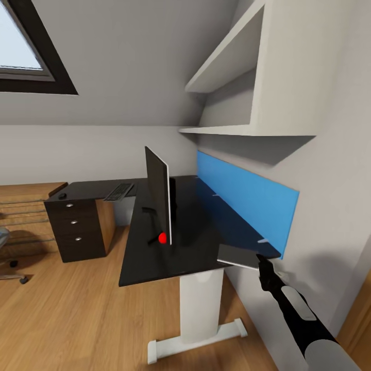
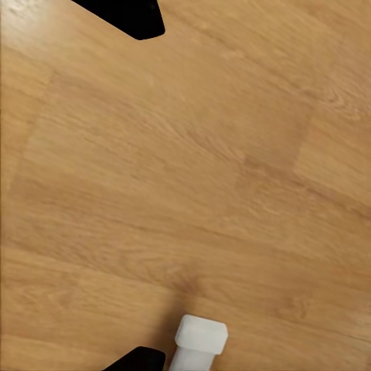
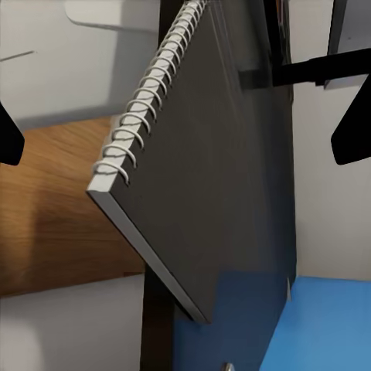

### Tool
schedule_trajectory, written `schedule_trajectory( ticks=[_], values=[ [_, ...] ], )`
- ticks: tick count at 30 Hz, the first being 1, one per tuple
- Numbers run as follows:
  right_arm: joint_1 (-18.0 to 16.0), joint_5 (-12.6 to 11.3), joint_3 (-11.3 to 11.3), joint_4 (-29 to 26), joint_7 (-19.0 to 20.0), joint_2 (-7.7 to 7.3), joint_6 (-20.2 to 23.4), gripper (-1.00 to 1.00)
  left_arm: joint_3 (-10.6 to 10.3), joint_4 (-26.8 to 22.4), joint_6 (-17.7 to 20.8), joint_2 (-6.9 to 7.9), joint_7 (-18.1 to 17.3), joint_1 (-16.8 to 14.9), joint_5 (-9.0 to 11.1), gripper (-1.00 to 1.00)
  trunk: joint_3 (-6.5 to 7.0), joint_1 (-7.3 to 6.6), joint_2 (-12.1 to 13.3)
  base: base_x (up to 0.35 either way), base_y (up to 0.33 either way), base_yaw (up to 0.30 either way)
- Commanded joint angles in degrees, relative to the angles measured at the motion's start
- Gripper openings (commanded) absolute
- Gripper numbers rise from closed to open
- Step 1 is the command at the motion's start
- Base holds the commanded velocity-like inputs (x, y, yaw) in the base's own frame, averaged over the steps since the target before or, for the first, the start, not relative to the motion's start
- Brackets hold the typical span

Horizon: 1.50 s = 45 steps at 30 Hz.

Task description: In the bedroom, organize the workspace by keeping the computer under the desk, ensuring the monitor is on the desk, placing the keyboard on the desk next to the monitor, placing the mouse on the desk next to the keyboard, moving the folder from the swivel chair onto the desk next to the mouse, stacking the notebook on top of the folder with the pen on top of the notebook, and positioning the swivel chair next to the desk.

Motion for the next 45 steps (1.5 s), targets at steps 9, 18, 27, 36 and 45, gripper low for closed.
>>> schedule_trajectory(
  ticks=[9,18,27,36,45],
  values=[
    [-0.02,-0.25,-0.13,-0.18,-0.38,0.01,0.31,1.0,-0.2,-0.04,-0.09,0.02,0.25,-0.02,0.35,1.0,-0.06,0.0,-0.03,0.022,0.0,0.0],
    [-0.02,-0.24,-0.13,-0.2,-0.42,-0.23,0.36,1.0,-0.17,-0.04,-0.08,0.01,0.23,-0.02,0.33,1.0,-0.42,0.44,-0.83,0.001,0.0,0.0],
    [-0.02,-0.24,-0.13,-0.19,-0.42,-0.42,0.33,1.0,-0.14,-0.04,-0.14,0.02,0.12,-0.02,0.49,1.0,-0.42,0.44,-0.83,0.038,0.0,0.0],
    [-0.02,-0.24,-0.13,-0.18,-0.41,-0.43,0.32,1.0,-0.12,-0.04,-0.15,0.02,0.2,-0.02,0.58,1.0,-0.42,0.44,-0.83,0.107,0.0,0.0],
    [-0.02,-0.24,0.17,-0.12,-0.42,-0.3,0.38,1.0,-0.12,-0.04,-0.15,0.02,0.23,-0.02,0.59,1.0,-0.42,0.44,-0.83,0.006,0.0,0.0]
  ],
)
